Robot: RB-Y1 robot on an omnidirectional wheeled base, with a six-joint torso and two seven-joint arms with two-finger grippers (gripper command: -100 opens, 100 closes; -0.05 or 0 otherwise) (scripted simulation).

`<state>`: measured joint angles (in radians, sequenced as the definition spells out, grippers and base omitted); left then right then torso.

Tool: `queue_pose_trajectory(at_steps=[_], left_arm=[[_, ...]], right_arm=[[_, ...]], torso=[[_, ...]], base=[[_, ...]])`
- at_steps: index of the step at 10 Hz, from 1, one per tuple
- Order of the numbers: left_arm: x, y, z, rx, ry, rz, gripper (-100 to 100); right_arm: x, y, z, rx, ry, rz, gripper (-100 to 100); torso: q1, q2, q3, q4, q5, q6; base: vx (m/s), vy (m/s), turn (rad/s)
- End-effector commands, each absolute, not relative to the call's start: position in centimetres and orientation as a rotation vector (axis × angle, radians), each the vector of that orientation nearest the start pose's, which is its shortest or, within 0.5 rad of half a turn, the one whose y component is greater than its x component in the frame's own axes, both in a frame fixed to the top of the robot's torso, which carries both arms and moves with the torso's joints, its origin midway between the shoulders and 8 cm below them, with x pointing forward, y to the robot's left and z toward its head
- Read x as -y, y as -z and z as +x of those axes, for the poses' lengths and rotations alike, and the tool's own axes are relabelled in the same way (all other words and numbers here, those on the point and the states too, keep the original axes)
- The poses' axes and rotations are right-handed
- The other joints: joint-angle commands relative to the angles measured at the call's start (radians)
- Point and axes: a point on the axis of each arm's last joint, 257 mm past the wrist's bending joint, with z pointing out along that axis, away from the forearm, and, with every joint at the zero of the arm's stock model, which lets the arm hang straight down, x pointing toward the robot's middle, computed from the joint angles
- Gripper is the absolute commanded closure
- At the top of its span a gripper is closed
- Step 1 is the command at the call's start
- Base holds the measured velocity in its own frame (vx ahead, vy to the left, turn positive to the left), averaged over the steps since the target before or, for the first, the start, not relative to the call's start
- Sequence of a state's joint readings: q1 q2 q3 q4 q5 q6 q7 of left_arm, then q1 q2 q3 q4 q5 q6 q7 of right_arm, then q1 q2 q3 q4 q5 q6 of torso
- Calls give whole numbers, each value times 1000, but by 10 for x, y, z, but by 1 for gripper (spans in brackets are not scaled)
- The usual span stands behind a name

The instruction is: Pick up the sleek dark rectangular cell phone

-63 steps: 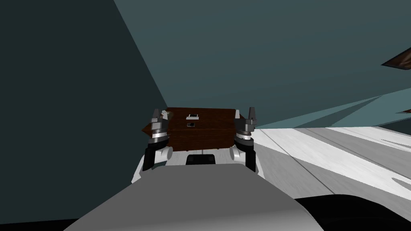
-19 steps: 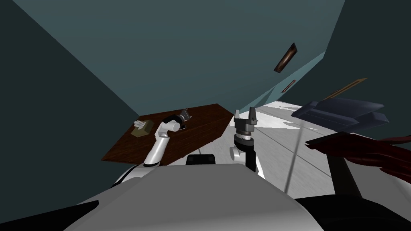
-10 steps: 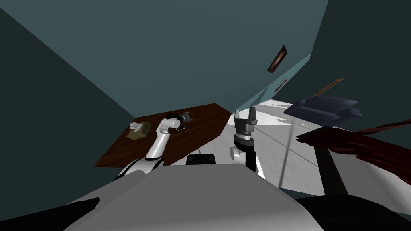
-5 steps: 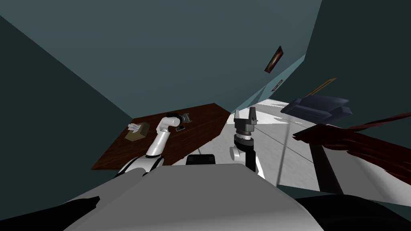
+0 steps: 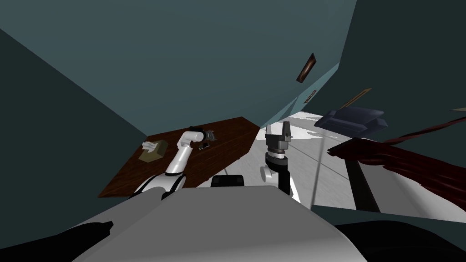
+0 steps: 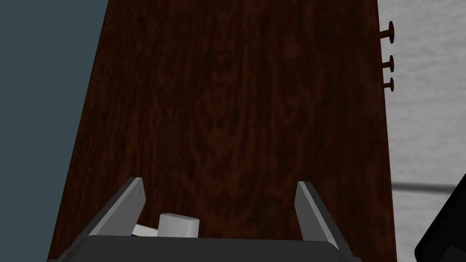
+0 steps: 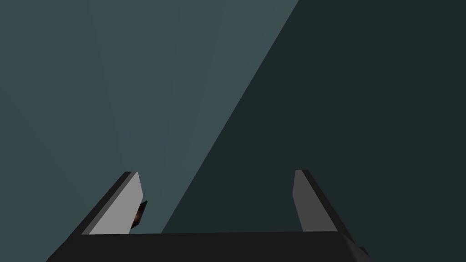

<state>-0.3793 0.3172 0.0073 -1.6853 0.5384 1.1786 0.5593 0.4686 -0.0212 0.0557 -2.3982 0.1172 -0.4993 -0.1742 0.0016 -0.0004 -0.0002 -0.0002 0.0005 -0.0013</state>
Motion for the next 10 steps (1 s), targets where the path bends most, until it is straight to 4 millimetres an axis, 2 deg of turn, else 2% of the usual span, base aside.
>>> queue_pose_trajectory(at_steps=[1,4,5,10], left_arm=[[-195,236,549,-1520,1185,-2292,-100],[-203,250,538,-1527,1088,-2386,-100],[-211,254,537,-1499,1047,-2445,-100],[-231,276,513,-1482,844,-2610,-100]], right_arm=[[236,-83,322,-561,-1487,521,0],[236,-83,322,-561,-1487,521,0],[236,-83,322,-561,-1487,521,0],[236,-83,322,-561,-1487,521,0]], torso=[[0,0,0,0,0,0],[0,0,0,0,0,0],[0,0,0,0,0,0],[0,0,0,0,0,0]], base=[[-1,27,-50],[-3,16,-38],[-3,23,-69],[1,22,-43]])
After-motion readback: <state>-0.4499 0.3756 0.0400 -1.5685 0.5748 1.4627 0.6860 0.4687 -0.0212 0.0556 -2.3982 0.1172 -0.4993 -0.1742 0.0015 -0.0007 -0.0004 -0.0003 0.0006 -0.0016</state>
